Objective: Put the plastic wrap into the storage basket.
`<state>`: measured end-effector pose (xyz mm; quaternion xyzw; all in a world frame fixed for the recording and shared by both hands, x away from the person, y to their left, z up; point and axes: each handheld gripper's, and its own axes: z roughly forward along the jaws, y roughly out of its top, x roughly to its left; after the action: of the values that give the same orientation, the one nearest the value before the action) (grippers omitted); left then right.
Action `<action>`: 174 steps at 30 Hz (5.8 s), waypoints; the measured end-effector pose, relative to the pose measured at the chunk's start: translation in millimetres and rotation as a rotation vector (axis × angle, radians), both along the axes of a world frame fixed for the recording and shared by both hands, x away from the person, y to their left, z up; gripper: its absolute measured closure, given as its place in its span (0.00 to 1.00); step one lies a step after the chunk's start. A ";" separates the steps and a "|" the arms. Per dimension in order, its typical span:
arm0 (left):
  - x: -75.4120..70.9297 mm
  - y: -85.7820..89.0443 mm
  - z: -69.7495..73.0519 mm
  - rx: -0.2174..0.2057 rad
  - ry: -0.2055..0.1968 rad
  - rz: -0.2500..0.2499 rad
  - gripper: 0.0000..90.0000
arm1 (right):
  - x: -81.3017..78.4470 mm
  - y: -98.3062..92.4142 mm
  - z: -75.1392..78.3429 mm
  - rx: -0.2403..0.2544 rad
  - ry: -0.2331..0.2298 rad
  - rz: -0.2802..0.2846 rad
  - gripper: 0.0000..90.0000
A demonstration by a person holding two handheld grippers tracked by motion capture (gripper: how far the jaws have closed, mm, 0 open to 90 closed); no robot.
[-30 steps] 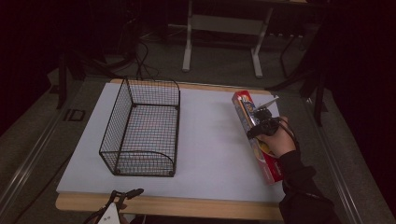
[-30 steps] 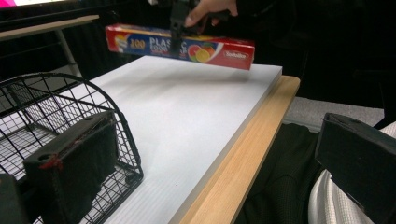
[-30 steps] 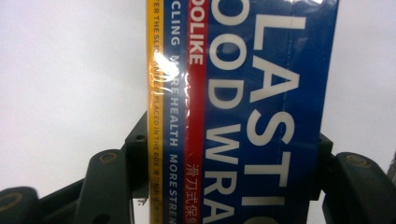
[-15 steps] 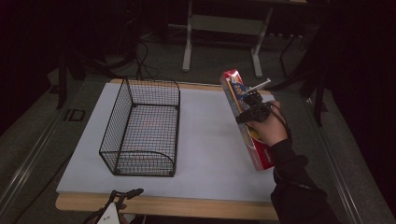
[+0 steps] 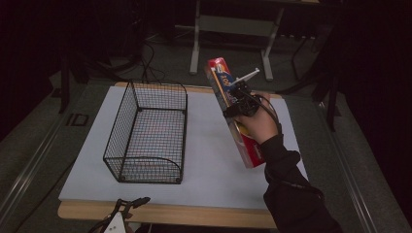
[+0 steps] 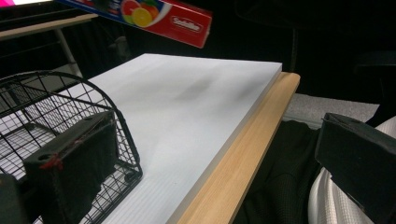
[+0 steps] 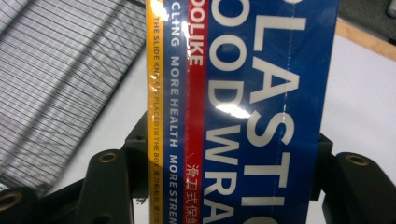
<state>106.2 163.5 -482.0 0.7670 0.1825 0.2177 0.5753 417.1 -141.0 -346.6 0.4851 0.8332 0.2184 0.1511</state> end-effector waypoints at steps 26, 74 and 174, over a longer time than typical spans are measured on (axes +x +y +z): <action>-2.3 0.6 1.2 -0.009 -0.002 -0.015 0.00 | -4.0 131.1 38.7 0.068 -0.126 0.131 0.45; -4.7 3.0 0.0 -0.006 -0.004 -0.018 0.00 | -3.3 232.4 -78.6 0.146 -0.120 0.151 0.44; -3.6 -0.6 -4.8 0.020 0.020 -0.013 0.00 | -90.7 -78.3 -124.0 0.264 -0.242 0.239 0.15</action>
<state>102.6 162.9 -486.8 0.7761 0.1810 0.2078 0.5671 326.4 -219.3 -470.6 0.3687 0.8247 0.3987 0.1583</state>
